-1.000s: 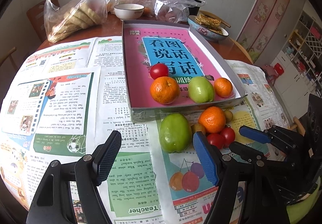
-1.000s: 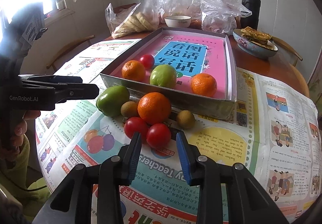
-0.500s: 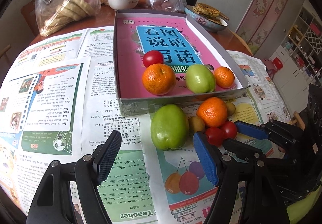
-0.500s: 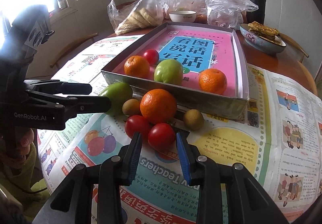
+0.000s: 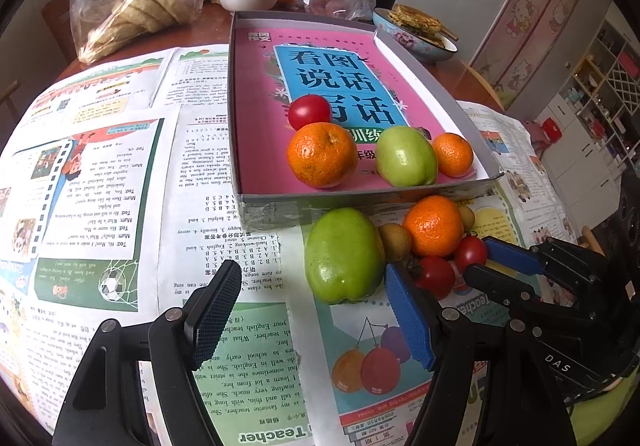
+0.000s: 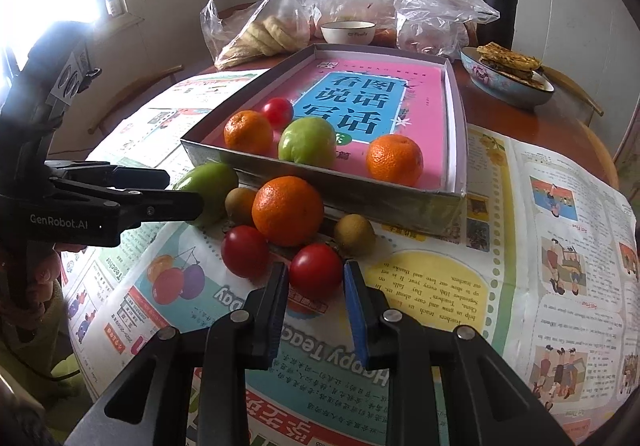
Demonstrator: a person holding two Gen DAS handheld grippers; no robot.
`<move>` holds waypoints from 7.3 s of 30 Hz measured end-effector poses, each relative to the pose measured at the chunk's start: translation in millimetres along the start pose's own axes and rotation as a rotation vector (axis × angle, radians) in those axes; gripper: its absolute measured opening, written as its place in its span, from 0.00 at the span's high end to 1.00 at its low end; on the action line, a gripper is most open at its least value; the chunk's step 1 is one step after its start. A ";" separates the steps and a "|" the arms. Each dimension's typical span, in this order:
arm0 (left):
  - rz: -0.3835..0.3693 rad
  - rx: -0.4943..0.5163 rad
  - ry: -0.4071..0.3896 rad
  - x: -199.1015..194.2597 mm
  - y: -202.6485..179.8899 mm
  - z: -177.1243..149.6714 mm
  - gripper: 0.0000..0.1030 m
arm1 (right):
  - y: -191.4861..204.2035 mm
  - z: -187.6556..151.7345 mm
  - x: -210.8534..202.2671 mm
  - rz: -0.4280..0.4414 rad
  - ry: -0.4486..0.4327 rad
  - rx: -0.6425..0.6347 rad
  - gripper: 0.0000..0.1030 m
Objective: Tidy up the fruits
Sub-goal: 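Grasp a large green apple with the left tool while the right tool grasps a red tomato, then lift and carry the green apple into the box while the right tool carries the tomato, then lower the green apple onto the pink book while the right tool lowers the tomato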
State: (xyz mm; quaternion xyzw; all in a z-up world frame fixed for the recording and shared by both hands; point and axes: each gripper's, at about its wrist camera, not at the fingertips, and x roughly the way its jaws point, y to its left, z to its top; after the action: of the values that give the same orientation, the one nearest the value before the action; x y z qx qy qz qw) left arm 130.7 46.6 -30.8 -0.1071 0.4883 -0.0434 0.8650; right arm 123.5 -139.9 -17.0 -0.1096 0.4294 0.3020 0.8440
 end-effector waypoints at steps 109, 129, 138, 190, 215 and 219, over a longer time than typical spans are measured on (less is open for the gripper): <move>-0.045 0.086 -0.089 3.9 -41.7 89.9 0.56 | -42.8 66.5 -9.8 -0.037 -0.132 0.046 0.71; -0.059 0.093 -0.013 51.0 -48.7 117.7 0.56 | -60.9 90.6 28.2 -0.058 -0.073 0.057 0.71; -0.054 0.100 0.011 63.4 -50.1 120.0 0.56 | -65.3 95.9 44.1 -0.075 -0.041 0.050 0.71; -0.063 0.081 0.046 77.3 -48.7 119.8 0.56 | -66.5 95.8 41.4 -0.087 -0.015 0.110 0.71; -0.062 0.062 0.037 66.7 -46.5 118.9 0.53 | -66.5 89.8 27.2 -0.090 -0.038 0.129 0.66; -0.062 0.058 0.029 61.7 -46.4 118.4 0.51 | -65.9 88.6 24.9 -0.089 -0.043 0.131 0.66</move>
State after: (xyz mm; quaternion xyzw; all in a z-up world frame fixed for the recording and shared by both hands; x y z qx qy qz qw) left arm 265.2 7.2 -12.6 -0.0965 0.4957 -0.0861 0.8588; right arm 232.9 -142.5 12.1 -0.0666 0.4249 0.2375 0.8710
